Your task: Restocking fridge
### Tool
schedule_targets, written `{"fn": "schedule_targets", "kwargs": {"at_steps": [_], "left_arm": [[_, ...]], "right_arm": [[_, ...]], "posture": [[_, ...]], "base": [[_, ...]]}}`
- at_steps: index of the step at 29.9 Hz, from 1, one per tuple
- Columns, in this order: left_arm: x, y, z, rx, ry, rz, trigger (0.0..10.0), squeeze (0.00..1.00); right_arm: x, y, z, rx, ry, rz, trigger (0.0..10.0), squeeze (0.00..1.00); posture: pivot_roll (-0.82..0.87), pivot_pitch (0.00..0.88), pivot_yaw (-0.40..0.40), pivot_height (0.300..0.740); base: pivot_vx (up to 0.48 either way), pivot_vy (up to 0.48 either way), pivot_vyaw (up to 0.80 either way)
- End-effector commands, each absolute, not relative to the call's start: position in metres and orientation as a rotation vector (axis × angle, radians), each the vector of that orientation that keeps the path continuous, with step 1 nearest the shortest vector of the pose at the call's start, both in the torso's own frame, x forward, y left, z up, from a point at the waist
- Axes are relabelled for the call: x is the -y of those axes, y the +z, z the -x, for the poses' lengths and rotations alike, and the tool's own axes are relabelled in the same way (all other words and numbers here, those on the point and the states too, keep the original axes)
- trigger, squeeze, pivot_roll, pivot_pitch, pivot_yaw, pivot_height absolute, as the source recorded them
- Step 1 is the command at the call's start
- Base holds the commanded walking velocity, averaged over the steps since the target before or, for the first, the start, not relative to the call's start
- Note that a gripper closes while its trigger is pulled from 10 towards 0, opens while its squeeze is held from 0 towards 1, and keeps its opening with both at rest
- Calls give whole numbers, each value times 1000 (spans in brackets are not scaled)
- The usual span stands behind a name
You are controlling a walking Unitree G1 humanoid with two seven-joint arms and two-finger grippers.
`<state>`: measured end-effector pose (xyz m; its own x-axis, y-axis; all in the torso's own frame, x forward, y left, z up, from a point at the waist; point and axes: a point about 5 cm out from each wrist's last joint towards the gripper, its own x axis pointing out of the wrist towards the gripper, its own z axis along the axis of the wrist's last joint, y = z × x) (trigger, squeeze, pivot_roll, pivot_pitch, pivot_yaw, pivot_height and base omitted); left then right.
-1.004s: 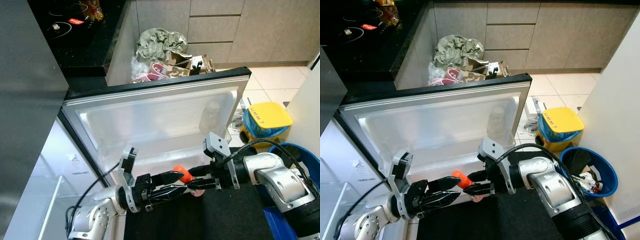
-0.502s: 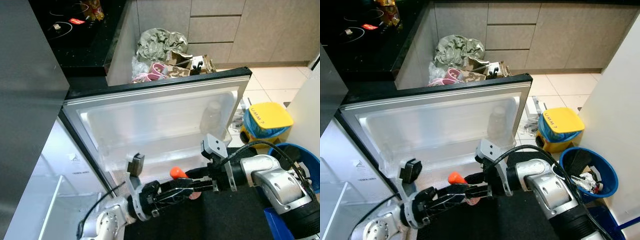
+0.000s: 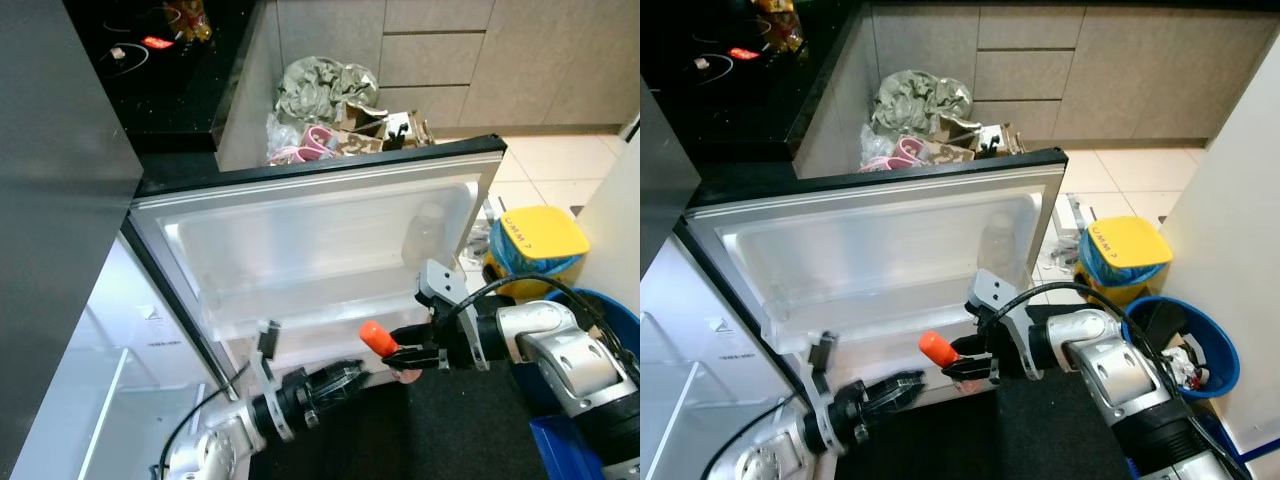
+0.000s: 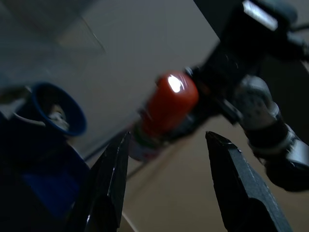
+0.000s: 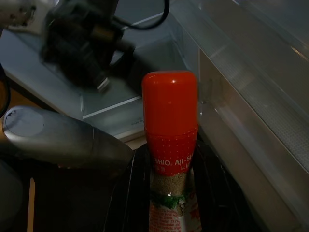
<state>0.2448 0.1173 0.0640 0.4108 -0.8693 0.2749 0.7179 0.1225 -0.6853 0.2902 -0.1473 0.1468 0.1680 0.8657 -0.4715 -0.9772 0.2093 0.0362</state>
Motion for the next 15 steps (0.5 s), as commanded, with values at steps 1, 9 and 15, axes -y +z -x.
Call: {"fn": "schedule_targets", "kwargs": {"at_steps": [1,9,15], "left_arm": [[-121,58,-243,-217,-1132,874,10000,0],[-104,57,-240,-209,-1170,887,10000,0],[-100,55,-237,-211,-1190,890,10000,0]], "right_arm": [[151,148,-289,-435,1340,292,0,0],[136,140,-282,-450,1392,261,0,0],[133,140,-281,-448,1396,247,0,0]], "posture": [[-32,105,-2,740],[-39,97,-6,740],[-38,105,-4,740]], "base": [[0,0,0],[0,0,0],[0,0,0]]}}
